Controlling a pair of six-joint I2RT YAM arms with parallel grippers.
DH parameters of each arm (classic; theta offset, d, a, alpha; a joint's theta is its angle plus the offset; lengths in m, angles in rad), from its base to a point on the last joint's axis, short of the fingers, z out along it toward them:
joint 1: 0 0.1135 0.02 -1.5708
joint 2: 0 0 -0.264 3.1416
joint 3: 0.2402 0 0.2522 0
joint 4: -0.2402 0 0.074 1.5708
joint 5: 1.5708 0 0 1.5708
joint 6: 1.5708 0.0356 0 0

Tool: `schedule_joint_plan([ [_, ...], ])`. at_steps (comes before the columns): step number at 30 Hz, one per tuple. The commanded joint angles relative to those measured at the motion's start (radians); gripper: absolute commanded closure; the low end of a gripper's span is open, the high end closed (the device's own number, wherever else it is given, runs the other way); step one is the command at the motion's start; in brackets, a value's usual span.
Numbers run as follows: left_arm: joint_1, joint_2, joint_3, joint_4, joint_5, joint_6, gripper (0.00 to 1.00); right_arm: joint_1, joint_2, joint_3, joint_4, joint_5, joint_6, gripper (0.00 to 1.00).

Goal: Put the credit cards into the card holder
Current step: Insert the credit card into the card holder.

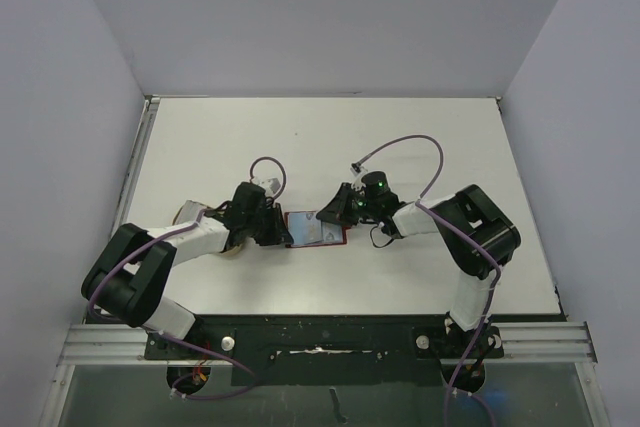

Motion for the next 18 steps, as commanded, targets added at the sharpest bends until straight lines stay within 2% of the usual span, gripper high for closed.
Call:
schedule_joint_plan([
  [1, -0.014, 0.0, -0.006, 0.067, 0.02, -0.015, 0.92, 0.011, 0.023, 0.039, 0.066, 0.018, 0.009, 0.95],
  [14, -0.021, 0.005, -0.012, 0.08, 0.014, -0.024, 0.9, 0.018, 0.042, 0.047, 0.086, 0.009, 0.016, 0.95],
  [18, -0.021, 0.004, -0.011, 0.077, 0.007, -0.025, 0.88, 0.02, 0.038, 0.048, 0.064, 0.004, 0.001, 0.9],
])
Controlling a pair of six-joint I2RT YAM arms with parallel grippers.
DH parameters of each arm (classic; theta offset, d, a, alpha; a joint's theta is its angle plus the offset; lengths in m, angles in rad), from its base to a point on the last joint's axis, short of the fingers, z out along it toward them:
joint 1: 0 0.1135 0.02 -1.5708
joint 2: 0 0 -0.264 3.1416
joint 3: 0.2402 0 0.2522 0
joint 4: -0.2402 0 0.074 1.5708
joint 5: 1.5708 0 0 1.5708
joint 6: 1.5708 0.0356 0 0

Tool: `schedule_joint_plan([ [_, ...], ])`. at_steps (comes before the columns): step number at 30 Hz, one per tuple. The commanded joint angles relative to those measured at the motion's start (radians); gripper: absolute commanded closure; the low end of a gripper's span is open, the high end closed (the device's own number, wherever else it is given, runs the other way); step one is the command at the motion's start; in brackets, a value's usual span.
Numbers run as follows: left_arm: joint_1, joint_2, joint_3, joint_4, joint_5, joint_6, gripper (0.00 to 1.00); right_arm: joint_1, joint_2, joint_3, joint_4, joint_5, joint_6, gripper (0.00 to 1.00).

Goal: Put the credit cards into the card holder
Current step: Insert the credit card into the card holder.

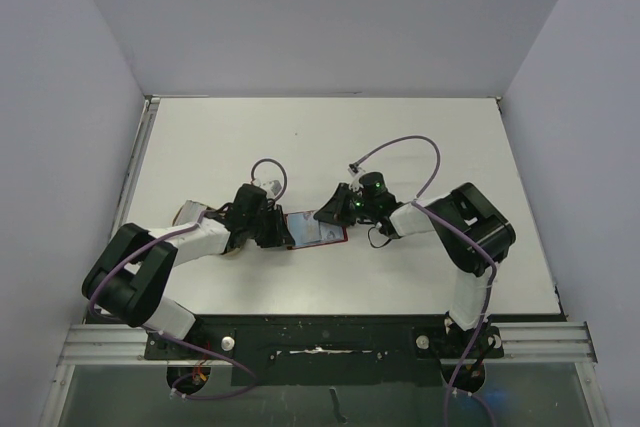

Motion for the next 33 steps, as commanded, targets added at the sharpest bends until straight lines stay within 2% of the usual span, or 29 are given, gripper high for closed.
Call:
schedule_joint_plan([
  [1, -0.006, 0.002, 0.002, 0.057, 0.001, -0.006, 0.86, 0.009, 0.0, 0.035, 0.017, 0.011, -0.024, 0.87],
  [6, -0.003, -0.014, 0.009, 0.046, -0.021, -0.008, 0.81, 0.01, -0.037, 0.053, -0.091, 0.065, -0.079, 0.7],
  [10, 0.003, -0.033, 0.012, 0.046, -0.038, -0.014, 0.79, 0.017, -0.053, 0.075, -0.156, 0.095, -0.112, 0.61],
  [29, 0.079, -0.125, -0.076, 0.145, -0.007, -0.09, 0.75, 0.049, -0.11, 0.133, -0.336, 0.211, -0.189, 0.42],
  [33, 0.086, -0.111, -0.084, 0.162, 0.01, -0.092, 0.77, 0.055, -0.106, 0.139, -0.345, 0.204, -0.19, 0.41],
])
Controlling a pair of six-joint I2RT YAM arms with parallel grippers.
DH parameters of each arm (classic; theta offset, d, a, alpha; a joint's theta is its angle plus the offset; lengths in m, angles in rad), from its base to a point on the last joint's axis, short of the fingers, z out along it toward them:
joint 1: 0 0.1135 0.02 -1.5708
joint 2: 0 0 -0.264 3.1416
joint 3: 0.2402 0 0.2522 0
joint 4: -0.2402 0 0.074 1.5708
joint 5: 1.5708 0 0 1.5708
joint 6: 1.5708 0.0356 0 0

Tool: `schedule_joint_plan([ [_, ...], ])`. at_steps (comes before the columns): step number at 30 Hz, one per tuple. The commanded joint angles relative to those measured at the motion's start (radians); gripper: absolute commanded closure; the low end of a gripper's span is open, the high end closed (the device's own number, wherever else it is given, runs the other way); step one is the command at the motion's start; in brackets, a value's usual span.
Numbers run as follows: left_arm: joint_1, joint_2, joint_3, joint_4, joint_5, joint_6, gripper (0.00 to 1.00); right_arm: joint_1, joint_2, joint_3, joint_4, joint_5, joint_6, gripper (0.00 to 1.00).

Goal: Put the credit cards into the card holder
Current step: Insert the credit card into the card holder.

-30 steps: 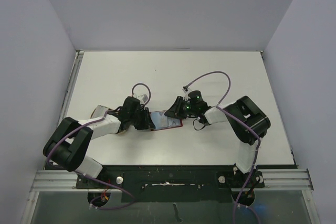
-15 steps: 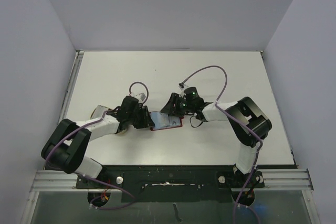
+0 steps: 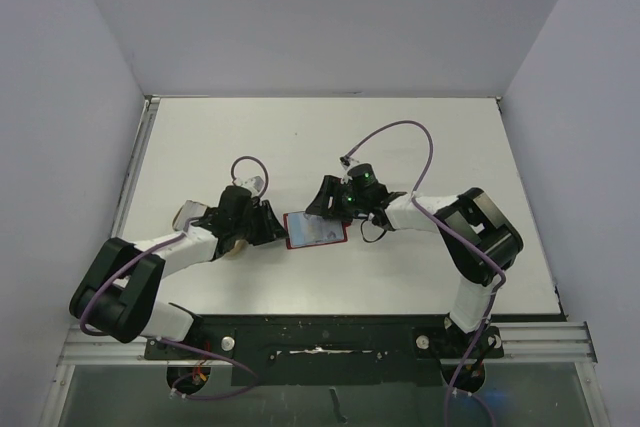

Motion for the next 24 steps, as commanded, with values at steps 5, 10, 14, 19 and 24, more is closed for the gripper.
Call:
schedule_joint_plan([
  [5, 0.015, 0.004, -0.008, 0.097, 0.053, -0.01, 0.84, 0.02, -0.029, 0.021, -0.065, 0.06, -0.027, 0.41],
  [10, 0.015, 0.029, -0.012, 0.123, 0.075, -0.012, 0.88, 0.025, -0.006, 0.021, -0.055, 0.059, -0.012, 0.41],
  [14, 0.015, 0.042, -0.011, 0.13, 0.08, -0.012, 0.9, 0.038, 0.015, 0.034, -0.051, 0.055, -0.001, 0.41],
  [19, 0.015, 0.053, -0.01, 0.132, 0.077, -0.009, 0.91, 0.048, 0.028, 0.051, -0.064, 0.058, 0.007, 0.41],
  [24, 0.015, 0.061, -0.009, 0.132, 0.074, -0.006, 0.92, 0.056, 0.03, 0.059, -0.064, 0.062, 0.013, 0.41],
])
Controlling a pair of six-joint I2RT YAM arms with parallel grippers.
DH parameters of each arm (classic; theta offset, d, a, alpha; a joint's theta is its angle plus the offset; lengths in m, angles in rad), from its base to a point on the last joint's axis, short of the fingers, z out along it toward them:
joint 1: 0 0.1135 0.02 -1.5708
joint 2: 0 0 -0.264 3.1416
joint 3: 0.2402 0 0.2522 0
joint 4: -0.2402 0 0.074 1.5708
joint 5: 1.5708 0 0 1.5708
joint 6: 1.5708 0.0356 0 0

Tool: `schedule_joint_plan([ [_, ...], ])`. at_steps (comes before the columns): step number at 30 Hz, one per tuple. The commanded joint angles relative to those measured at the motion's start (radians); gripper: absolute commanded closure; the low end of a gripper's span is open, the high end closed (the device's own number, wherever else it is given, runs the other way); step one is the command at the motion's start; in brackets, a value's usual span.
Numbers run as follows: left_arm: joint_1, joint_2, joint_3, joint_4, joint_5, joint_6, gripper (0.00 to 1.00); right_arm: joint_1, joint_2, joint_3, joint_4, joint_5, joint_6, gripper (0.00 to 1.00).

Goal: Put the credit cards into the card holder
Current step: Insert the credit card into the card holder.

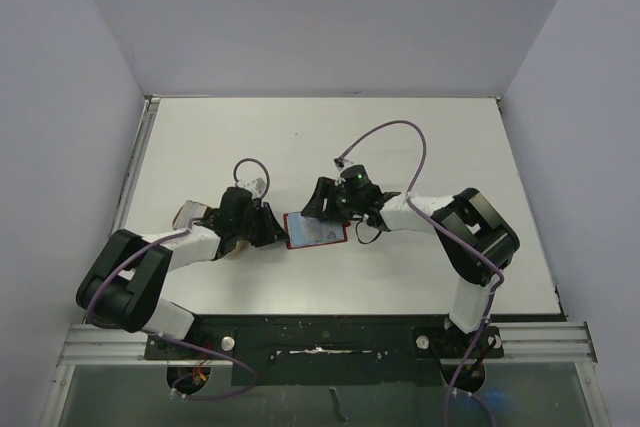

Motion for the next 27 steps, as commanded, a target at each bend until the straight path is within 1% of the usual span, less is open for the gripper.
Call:
schedule_joint_plan([
  [1, 0.005, 0.007, 0.008, 0.058, 0.015, 0.01, 0.92, 0.014, 0.021, 0.031, -0.027, 0.028, 0.01, 0.41],
  [13, 0.01, -0.022, 0.001, 0.043, -0.007, 0.023, 0.92, 0.015, 0.037, 0.022, 0.017, 0.01, 0.059, 0.41],
  [19, 0.015, -0.054, 0.001, 0.023, -0.013, 0.029, 0.91, 0.015, 0.026, 0.001, 0.09, -0.03, 0.097, 0.41],
  [27, 0.017, -0.093, 0.003, 0.005, -0.021, 0.04, 0.9, 0.014, 0.015, -0.007, 0.133, -0.07, 0.1, 0.42],
])
